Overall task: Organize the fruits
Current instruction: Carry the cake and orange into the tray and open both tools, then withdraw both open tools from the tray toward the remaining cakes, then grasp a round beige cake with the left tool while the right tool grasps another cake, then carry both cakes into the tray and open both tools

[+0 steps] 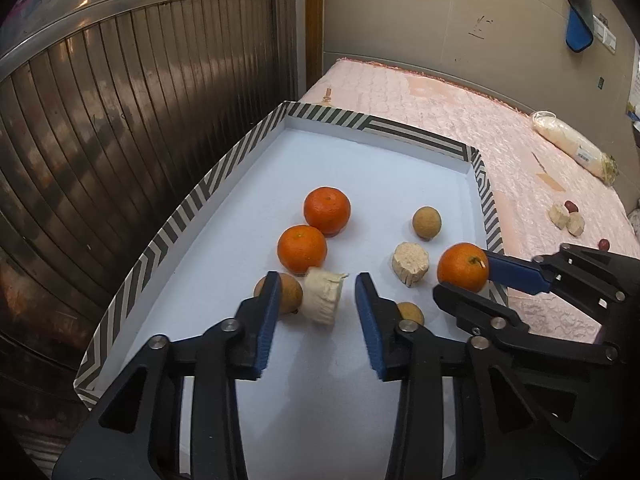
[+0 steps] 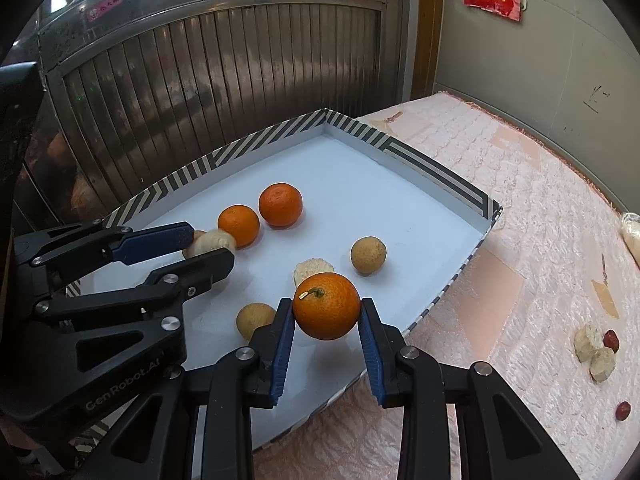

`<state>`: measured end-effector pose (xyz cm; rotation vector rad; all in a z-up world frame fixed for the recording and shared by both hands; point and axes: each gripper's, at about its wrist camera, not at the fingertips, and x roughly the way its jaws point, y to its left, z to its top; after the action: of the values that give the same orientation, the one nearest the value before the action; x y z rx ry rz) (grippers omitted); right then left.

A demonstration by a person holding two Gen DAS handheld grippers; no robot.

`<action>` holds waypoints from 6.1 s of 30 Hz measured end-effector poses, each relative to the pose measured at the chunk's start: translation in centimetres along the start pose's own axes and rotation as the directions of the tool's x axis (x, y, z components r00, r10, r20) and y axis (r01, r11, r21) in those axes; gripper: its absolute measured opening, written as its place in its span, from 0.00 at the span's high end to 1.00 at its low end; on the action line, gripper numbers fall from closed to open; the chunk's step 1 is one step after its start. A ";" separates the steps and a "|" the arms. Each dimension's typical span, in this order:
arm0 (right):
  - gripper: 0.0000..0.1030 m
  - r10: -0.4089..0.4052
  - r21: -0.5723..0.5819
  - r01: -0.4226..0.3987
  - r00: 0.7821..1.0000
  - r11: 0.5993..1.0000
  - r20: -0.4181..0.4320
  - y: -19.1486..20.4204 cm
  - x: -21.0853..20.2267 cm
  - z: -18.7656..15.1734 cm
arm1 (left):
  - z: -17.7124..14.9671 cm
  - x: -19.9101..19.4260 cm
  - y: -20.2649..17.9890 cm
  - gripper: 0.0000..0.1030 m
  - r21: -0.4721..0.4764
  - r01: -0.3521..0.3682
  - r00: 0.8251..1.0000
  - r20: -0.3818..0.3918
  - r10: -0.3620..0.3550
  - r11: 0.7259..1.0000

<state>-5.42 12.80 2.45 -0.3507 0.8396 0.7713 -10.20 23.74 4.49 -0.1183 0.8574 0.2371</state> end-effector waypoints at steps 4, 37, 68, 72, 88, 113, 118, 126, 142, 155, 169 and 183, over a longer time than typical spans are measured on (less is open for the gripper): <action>0.68 0.003 -0.007 -0.003 1.000 1.000 0.002 0.1 -0.4 -0.2 | 0.1 -0.1 0.5 0.52 -0.023 -0.004 1.000 0.004 0.004 1.000; 0.57 -0.160 0.215 0.141 0.984 0.966 0.073 -9.9 -8.7 -5.8 | 2.4 -1.5 -12.9 0.43 0.146 0.149 0.986 0.054 -0.159 0.978; 0.56 -0.175 0.393 0.150 0.984 0.907 0.028 -23.7 -6.9 -8.5 | 5.4 5.4 -22.7 0.43 0.209 0.192 0.981 -0.074 -0.180 0.959; 0.56 -0.209 0.425 0.183 0.978 0.887 0.015 -25.5 -6.7 -8.5 | 5.7 5.7 -22.6 0.43 0.195 0.189 0.982 -0.069 -0.178 0.962; 0.55 -0.286 0.415 0.267 0.958 0.870 -0.017 -26.9 -10.3 -11.0 | 5.7 7.0 -27.4 0.43 0.290 0.235 0.972 -0.095 -0.217 0.927; 0.67 -0.204 0.341 0.194 0.979 0.920 -0.007 -25.5 -5.5 -9.2 | 6.1 8.7 -25.7 0.71 0.173 0.251 0.965 -0.117 -0.233 0.952; 0.73 -0.217 0.364 0.209 0.976 0.908 -0.019 -25.4 -5.6 -9.3 | 5.5 7.8 -25.4 0.71 0.185 0.237 0.970 -0.095 -0.223 0.954; 0.73 -0.286 0.399 0.252 0.958 0.882 0.027 -23.1 -8.7 -9.9 | 4.4 5.6 -24.5 0.71 0.201 0.211 0.977 -0.049 -0.206 0.957; 0.73 -0.327 0.403 0.277 0.943 0.872 0.059 -17.8 -11.6 -10.6 | 2.0 0.4 -21.2 0.71 0.233 0.160 0.982 0.058 -0.178 0.959; 0.73 -0.289 0.325 0.246 0.953 0.913 0.092 -12.7 -11.5 -8.4 | 1.2 -2.0 -16.5 0.71 0.205 0.128 0.983 0.100 -0.151 0.970; 0.73 -0.180 0.149 0.160 0.975 0.976 0.134 -5.1 -8.7 -3.5 | 1.2 -3.3 -7.5 0.71 0.105 0.026 0.989 0.141 -0.041 0.994; 0.73 -0.069 0.015 0.068 0.992 0.998 0.102 0.9 -5.4 -1.3 | -0.4 -2.6 -0.9 0.71 0.023 -0.023 0.995 0.094 0.020 0.999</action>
<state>-9.06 10.15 5.84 -0.3255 0.7318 0.7142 -11.90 22.37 6.16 -0.0749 0.7687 0.2505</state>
